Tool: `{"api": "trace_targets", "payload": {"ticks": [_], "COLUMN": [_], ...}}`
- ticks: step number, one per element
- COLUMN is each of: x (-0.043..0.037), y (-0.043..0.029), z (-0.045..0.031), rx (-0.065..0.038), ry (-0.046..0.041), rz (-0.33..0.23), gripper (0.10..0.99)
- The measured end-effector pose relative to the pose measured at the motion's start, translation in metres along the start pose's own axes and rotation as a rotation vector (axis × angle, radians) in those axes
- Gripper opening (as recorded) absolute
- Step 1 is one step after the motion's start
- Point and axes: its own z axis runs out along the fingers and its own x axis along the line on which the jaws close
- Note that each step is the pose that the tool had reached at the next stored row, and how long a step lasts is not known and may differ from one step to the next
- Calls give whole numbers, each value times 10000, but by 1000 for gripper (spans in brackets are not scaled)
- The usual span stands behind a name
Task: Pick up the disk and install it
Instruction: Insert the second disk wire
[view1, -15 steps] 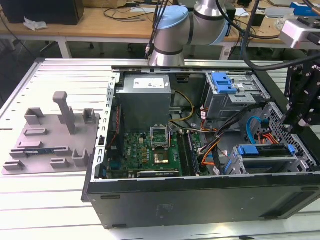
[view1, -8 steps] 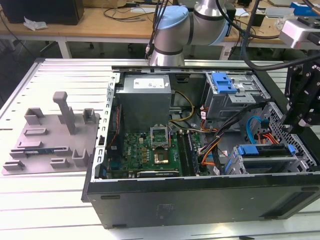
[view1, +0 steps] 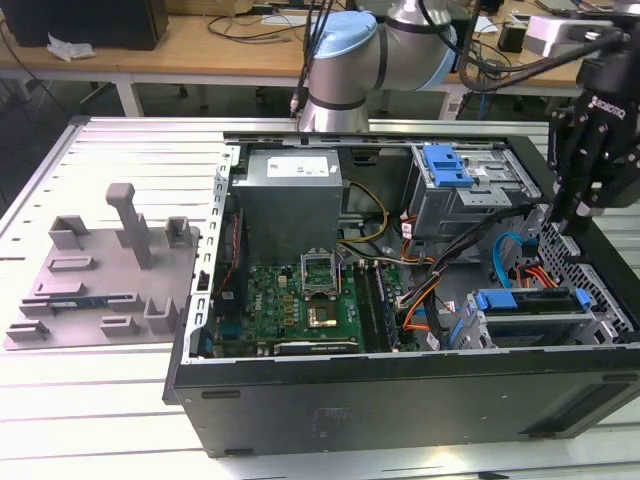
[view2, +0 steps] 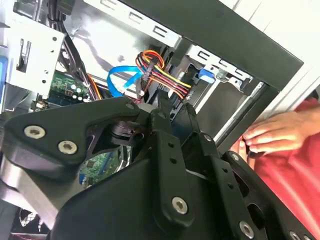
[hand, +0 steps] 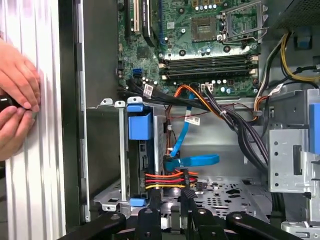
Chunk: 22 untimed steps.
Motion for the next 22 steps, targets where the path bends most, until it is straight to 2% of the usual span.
{"api": "trace_targets", "payload": {"ticks": [1,4,5,6,9,10,13,15,22], "x": [-39,-49,-50,-52,-58,-61,-82,-85,-93], "y": [48,183,206,222,227,227,227,227,227], "z": [6,51,63,76,97,112,197,211,243], "rx": [2,6,5,6,12,14,18,19,18], "ry": [107,168,179,203,356,446,568,592,592], "rz": [-3,-2,-1,0,0,1,2,2,4], "gripper": [302,302,302,302,302,302,302,302,302]}}
